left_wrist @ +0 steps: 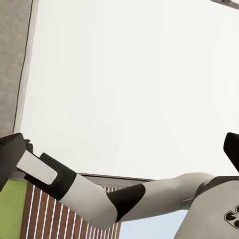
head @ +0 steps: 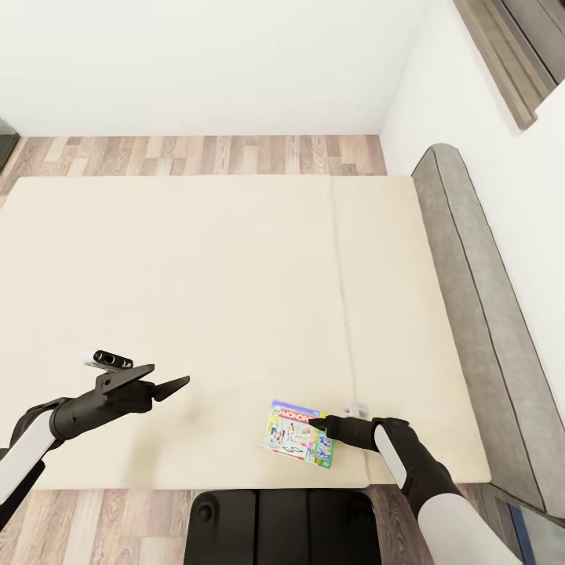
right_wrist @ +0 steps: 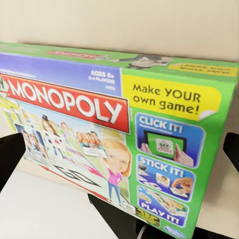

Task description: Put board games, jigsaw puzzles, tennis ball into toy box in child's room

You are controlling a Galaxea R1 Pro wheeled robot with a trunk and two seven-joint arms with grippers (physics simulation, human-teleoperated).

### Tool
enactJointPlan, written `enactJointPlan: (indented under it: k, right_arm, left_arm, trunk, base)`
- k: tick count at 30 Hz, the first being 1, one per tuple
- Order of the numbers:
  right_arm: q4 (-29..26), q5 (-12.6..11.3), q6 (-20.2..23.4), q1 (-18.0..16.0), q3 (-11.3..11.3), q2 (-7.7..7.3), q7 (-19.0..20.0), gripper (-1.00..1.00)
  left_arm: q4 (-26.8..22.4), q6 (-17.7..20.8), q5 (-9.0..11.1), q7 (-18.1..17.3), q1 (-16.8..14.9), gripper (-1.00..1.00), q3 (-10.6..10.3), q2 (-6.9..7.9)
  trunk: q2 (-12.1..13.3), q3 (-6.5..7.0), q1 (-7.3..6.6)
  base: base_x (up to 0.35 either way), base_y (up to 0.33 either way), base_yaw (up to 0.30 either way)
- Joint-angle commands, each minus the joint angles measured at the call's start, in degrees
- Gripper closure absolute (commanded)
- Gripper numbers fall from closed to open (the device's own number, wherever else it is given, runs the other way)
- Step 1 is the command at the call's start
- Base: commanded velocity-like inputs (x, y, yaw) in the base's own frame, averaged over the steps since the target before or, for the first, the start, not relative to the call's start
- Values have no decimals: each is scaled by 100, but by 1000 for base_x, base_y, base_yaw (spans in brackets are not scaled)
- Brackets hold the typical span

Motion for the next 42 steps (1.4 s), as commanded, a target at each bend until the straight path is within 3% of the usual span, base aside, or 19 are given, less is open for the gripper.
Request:
enactJointPlan:
  k: [1,42]
  right_arm:
    - [-6,-18,38,-1,-14,3,6,-100]
    - [-5,-18,38,-1,-14,3,10,-100]
  left_arm:
    - [2,26,20,-11,-4,-100,-12,6]
    - [2,26,20,-11,-4,-100,-12,6]
  trunk:
    - [-9,-6,3]
    - [-9,-6,3]
  base:
    - [0,22,0]
    - [0,72,0]
